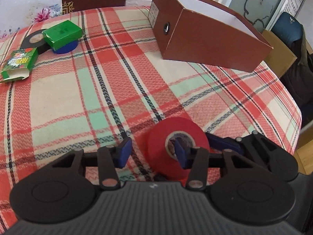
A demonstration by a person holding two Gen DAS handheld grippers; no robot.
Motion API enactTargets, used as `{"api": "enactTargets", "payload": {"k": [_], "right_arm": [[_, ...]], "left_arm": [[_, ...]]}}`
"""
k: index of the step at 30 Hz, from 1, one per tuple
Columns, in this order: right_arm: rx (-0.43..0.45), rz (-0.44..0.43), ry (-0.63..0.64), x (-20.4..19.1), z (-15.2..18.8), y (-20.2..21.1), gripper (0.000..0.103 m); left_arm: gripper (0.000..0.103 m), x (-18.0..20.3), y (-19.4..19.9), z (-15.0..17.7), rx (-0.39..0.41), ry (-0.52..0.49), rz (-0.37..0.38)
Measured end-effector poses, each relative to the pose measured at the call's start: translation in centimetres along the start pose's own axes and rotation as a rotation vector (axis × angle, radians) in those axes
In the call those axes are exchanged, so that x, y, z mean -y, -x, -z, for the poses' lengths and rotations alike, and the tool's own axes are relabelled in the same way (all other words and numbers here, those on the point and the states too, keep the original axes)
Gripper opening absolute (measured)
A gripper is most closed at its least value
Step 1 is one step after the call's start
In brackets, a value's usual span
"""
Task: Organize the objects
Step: 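Close the left tool on the red tape roll and lift it, then carry the red tape roll into the brown box and open the left tool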
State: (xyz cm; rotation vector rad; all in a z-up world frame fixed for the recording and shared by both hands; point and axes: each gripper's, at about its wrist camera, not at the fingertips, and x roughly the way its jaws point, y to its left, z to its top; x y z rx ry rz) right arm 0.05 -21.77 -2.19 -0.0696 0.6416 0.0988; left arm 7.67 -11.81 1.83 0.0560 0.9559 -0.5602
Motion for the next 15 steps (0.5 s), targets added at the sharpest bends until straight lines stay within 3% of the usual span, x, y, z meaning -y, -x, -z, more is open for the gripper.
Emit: {"api": "enactTargets", "payload": {"k": [2, 7, 15], "right_arm": [[0.011, 0.004, 0.015, -0.2, 0.0, 0.0, 0.074], [0.083, 0.008, -0.009, 0.3, -0.2, 1.0, 0.073], [0.356, 0.192, -0.007, 4.1, -4.6, 2.9, 0.074]], "left_arm": [[0.031, 0.5, 0.1, 0.1, 0.0, -0.025, -0.009], [0.029, 1.8, 1.1, -1.4, 0.037, -0.03, -0.029], [0.029, 6.7, 3.3, -9.2, 0.254, -0.17, -0.027]]}}
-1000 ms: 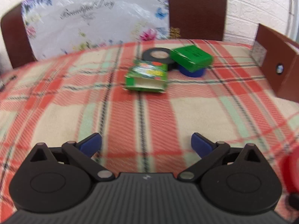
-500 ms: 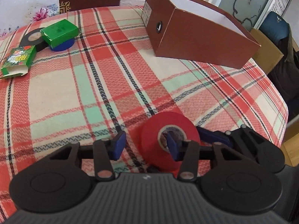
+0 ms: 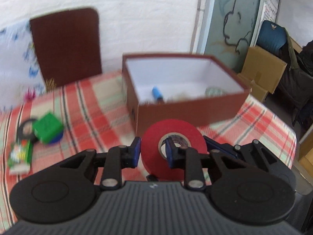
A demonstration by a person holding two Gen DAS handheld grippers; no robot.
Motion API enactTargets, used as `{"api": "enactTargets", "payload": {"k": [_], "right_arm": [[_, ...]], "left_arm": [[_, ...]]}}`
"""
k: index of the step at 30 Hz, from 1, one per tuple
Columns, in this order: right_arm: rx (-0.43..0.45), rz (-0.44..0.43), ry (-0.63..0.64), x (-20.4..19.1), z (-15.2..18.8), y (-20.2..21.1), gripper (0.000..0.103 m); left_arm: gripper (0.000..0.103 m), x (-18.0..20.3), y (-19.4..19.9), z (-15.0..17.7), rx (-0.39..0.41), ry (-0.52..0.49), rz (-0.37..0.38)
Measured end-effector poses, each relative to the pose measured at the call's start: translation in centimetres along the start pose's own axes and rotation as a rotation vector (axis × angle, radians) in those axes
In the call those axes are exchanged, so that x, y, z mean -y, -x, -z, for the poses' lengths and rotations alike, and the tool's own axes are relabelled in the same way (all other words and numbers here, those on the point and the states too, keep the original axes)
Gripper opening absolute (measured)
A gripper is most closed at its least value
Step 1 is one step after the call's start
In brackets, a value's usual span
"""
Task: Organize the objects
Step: 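Carry the red tape roll into the brown box and open the left tool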
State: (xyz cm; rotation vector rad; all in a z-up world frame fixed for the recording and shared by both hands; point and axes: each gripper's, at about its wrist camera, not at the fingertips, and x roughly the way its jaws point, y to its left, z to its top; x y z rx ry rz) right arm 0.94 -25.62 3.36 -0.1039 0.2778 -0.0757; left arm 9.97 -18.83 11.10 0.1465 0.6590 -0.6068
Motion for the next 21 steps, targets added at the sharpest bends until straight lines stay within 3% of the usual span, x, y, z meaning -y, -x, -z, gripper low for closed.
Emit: {"api": "enactTargets", "payload": {"k": [6, 10, 15, 21], "right_arm": [[0.051, 0.083, -0.042, 4.1, -3.0, -4.4, 0.073], [0.036, 0.115, -0.055, 5.9, -3.5, -7.7, 0.074], [-0.011, 0.152, -0.069, 7.1, -2.9, -12.0, 0.076], [0.04, 0.172, -0.059, 6.1, -2.0, -9.8, 0.075]], "left_arm": [[0.029, 1.0, -3.6, -5.0, 0.06, -0.04, -0.01], [0.029, 1.5, -6.5, -6.5, 0.066, -0.056, -0.027], [0.031, 1.5, -10.1, -6.9, 0.032, -0.063, -0.107], [0.031, 0.7, -7.3, -5.8, 0.09, -0.029, -0.076]]}}
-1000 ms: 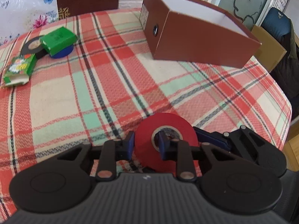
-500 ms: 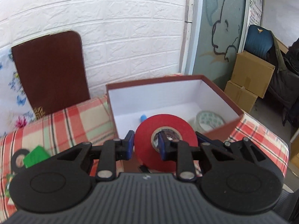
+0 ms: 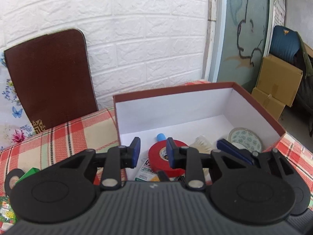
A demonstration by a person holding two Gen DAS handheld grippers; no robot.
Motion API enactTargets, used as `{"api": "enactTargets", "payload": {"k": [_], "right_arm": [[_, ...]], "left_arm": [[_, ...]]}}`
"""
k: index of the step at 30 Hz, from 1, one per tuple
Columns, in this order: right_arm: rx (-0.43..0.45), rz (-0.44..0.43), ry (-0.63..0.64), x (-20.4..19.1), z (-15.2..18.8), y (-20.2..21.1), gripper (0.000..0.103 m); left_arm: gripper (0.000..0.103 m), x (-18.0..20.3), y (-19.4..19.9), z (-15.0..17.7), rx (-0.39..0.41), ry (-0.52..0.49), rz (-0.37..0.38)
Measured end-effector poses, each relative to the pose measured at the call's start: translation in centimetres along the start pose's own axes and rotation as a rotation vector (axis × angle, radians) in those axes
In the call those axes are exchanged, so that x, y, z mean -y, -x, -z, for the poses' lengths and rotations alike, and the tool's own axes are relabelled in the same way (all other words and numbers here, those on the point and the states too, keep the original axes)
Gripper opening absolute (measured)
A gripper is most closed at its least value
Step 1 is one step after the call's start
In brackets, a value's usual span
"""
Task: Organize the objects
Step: 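Carry the red tape roll into the brown box and open the left tool, then withdraw the left tool and move it to the green snack box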
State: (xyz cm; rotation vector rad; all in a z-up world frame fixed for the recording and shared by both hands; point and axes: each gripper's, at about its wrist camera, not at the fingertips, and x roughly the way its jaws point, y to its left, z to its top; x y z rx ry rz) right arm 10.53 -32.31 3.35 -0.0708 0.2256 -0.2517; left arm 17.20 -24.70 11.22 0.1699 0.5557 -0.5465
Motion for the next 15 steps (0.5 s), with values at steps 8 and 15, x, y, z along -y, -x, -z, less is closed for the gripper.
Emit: {"api": "enactTargets", "payload": {"k": [8, 15], "right_arm": [[-0.016, -0.049, -0.061, -1.7, 2.5, 5.8, 0.076], [-0.246, -0.172, -0.154, -4.3, 5.4, 7.0, 0.076]], "left_arm": [[0.039, -0.8, 5.4, 3.6, -0.003, 0.021, -0.019], [0.04, -2.9, 6.8, 8.1, -0.116, 0.044, -0.106]]}}
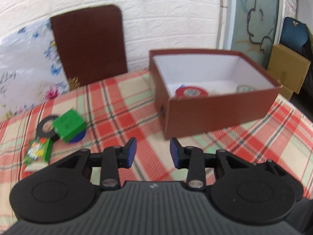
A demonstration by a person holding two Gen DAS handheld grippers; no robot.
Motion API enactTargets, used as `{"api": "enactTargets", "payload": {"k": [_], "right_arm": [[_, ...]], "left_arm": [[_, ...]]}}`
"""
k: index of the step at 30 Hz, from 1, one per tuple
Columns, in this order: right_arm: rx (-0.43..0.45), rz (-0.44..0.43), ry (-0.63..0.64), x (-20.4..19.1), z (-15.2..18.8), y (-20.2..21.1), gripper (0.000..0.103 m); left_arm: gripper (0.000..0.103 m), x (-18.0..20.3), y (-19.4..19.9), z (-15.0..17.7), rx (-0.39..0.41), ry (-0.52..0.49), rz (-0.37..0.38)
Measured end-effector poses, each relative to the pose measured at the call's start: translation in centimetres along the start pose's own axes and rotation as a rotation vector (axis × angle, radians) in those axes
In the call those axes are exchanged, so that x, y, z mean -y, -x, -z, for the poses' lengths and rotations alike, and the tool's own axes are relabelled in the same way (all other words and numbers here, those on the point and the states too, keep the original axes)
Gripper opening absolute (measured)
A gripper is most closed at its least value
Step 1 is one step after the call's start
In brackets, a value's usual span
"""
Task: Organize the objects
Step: 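Withdraw the left tool and move it to the green snack box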
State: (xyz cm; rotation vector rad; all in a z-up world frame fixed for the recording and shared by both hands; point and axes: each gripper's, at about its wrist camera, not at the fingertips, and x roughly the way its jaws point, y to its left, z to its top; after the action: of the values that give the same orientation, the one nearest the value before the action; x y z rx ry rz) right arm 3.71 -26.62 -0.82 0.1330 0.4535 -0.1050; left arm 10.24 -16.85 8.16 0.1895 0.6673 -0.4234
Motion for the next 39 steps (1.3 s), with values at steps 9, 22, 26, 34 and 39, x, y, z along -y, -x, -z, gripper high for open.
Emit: {"api": "enactTargets", "payload": {"k": [9, 22, 26, 34, 39], "right_arm": [[-0.146, -0.074, -0.01, -1.7, 1.5, 0.1, 0.075], [-0.215, -0.136, 0.179, -9.2, 2.1, -0.8, 0.075], [-0.215, -0.176, 0.219, -11.4, 2.0, -1.6, 0.075], [-0.201, -0.296, 0.174, -15.6, -0.3, -6.3, 0.077], [-0.165, -0.293, 0.083, -17.9, -3.1, -10.8, 0.086]], "left_arm": [[0.046, -5.5, 0.5, 4.2, -0.071, 0.056, -0.148], [0.057, -15.8, 1.2, 10.2, -0.099, 0.196, -0.314], [0.06, -18.9, 1.5, 11.1, -0.055, 0.207, -0.399], [0.084, -24.5, 2.4, 14.0, 0.086, 0.378, -0.411], [0.086, -23.9, 2.3, 14.0, 0.1, 0.378, -0.417]]}}
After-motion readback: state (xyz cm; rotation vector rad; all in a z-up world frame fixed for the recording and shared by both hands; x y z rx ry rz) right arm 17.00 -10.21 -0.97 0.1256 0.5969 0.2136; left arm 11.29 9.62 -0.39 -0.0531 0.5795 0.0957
